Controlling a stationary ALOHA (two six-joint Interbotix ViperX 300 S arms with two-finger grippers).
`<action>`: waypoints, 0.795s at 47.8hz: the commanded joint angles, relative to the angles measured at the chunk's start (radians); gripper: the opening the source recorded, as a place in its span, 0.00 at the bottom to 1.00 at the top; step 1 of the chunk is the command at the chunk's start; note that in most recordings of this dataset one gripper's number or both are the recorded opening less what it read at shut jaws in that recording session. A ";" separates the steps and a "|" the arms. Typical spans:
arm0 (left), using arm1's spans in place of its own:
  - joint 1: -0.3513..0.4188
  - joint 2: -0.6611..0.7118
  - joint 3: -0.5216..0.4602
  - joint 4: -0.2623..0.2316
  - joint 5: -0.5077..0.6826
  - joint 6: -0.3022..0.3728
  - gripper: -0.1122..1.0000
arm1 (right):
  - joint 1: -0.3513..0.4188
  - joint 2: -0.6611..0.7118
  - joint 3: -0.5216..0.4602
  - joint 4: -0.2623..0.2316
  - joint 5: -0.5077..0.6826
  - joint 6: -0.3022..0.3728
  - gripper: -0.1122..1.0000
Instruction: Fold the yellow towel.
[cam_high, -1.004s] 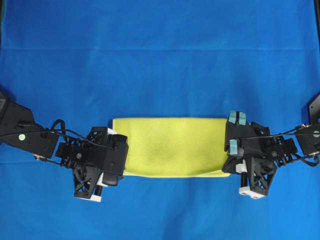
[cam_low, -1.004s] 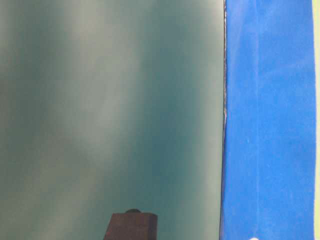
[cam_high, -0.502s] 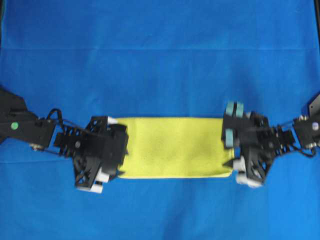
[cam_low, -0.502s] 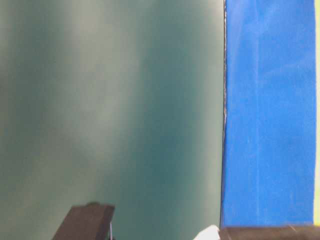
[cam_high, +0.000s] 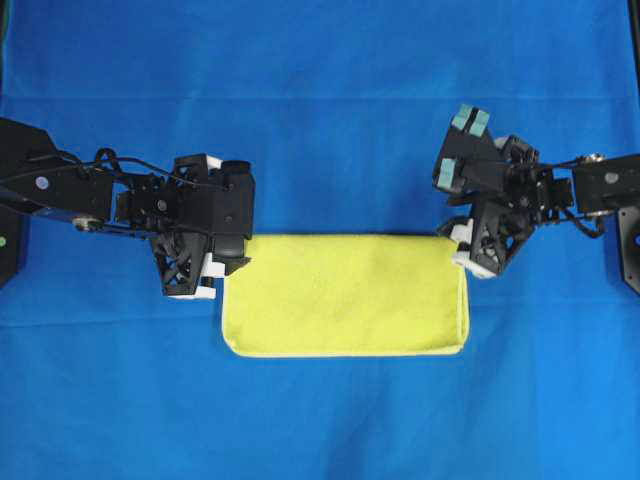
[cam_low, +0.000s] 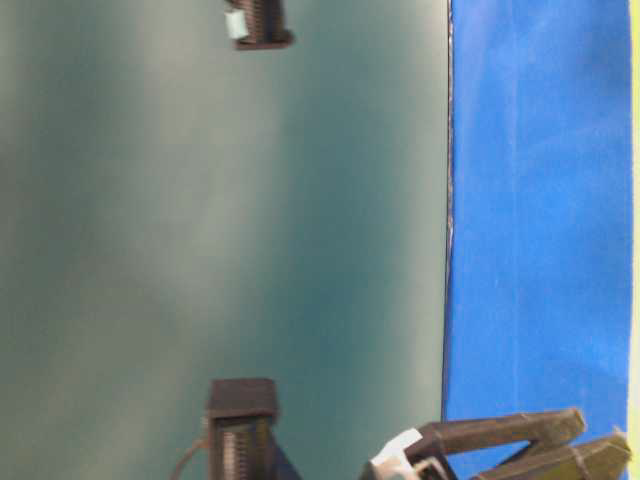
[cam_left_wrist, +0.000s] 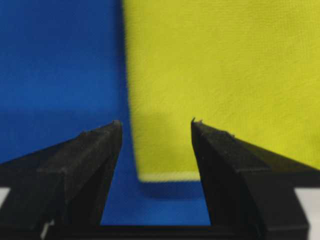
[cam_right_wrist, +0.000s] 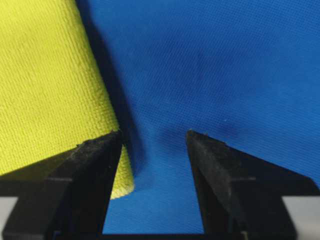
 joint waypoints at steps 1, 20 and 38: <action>-0.003 0.000 0.000 0.000 -0.035 0.002 0.59 | 0.003 0.012 0.000 0.003 -0.032 0.002 0.62; -0.012 0.072 -0.009 -0.002 -0.054 0.000 0.58 | 0.020 0.075 0.034 0.055 -0.074 0.008 0.61; -0.012 0.089 -0.014 -0.002 -0.012 -0.015 0.34 | 0.051 0.081 0.034 0.061 -0.071 0.006 0.42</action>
